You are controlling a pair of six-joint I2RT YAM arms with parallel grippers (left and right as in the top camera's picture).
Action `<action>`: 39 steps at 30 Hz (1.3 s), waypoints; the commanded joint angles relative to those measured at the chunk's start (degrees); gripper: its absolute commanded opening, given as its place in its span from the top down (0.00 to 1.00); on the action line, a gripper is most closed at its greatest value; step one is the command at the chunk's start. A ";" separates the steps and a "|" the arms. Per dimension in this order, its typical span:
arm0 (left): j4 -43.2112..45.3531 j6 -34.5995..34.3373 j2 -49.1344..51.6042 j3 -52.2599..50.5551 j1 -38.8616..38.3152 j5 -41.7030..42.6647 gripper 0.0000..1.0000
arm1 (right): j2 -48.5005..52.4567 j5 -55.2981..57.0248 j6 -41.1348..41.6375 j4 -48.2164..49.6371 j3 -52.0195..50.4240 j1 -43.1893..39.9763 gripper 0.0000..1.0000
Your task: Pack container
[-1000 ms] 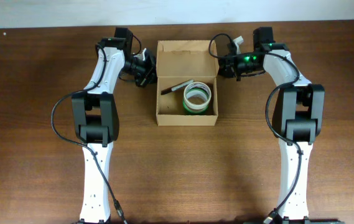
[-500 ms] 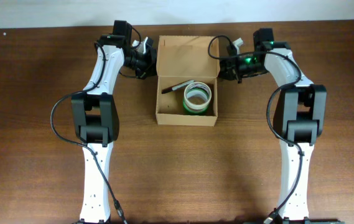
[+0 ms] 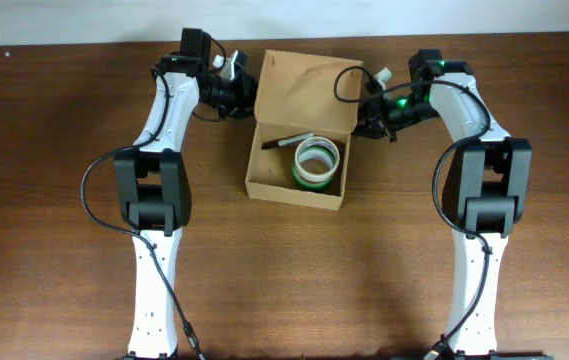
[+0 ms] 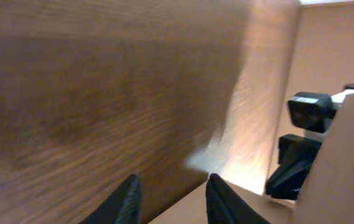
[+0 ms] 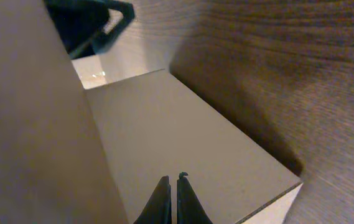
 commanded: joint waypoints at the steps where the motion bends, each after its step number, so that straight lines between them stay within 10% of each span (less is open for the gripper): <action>1: 2.69 0.87 0.76 1.55 0.46 4.92 0.65 | -3.08 0.31 -2.29 -0.11 0.20 0.37 0.96; 28: 14.12 0.66 0.79 1.55 0.50 24.90 0.63 | -3.10 1.86 -2.27 -0.72 6.75 0.37 0.94; 39: 14.12 0.39 0.79 1.53 0.50 25.05 0.91 | -3.10 2.95 -2.08 -3.93 17.05 0.37 0.95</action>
